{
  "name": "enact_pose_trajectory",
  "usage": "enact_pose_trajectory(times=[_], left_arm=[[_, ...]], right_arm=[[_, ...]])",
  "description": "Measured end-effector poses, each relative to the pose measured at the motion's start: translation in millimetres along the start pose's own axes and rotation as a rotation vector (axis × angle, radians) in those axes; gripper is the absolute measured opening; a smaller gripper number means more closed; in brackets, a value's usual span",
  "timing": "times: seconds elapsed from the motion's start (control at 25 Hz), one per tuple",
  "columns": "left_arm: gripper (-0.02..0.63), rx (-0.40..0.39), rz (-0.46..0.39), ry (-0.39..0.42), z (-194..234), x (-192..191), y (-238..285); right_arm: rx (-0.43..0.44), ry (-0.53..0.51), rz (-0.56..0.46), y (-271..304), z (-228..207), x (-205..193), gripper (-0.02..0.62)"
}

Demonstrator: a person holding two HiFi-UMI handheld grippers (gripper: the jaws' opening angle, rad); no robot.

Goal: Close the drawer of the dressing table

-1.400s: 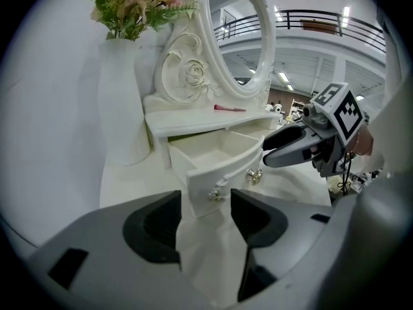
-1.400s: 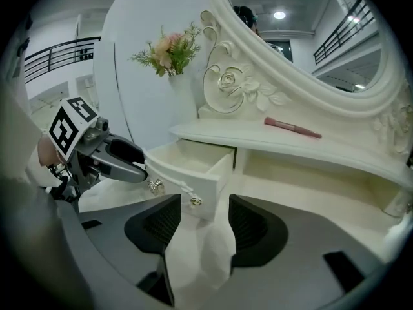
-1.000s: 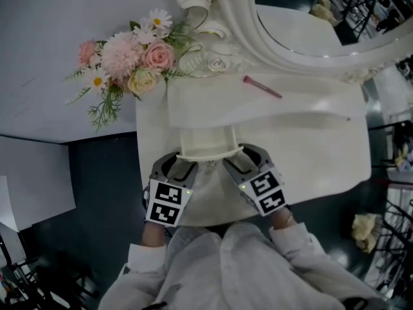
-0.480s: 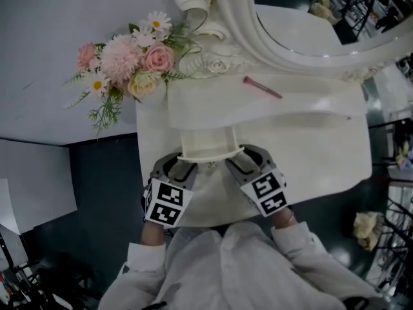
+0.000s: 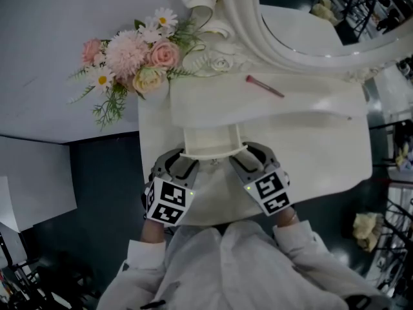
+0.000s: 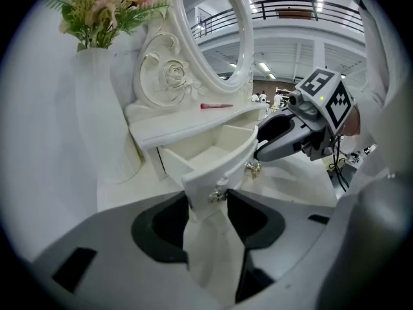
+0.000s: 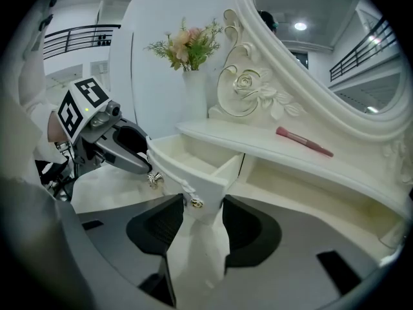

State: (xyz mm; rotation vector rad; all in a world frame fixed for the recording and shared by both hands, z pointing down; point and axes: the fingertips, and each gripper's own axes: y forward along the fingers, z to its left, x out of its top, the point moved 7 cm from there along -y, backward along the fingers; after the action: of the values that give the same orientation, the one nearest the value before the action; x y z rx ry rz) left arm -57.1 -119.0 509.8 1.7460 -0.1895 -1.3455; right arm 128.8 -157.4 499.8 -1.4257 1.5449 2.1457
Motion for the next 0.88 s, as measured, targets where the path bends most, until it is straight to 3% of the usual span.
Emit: enact_pose_trajectory(times=[0.88], left_arm=[[0.189,0.035,-0.022,0.010,16.1,11.6,10.1]], right_arm=[[-0.046,-0.026,0.008,11.6,-13.1,15.0,0.190]])
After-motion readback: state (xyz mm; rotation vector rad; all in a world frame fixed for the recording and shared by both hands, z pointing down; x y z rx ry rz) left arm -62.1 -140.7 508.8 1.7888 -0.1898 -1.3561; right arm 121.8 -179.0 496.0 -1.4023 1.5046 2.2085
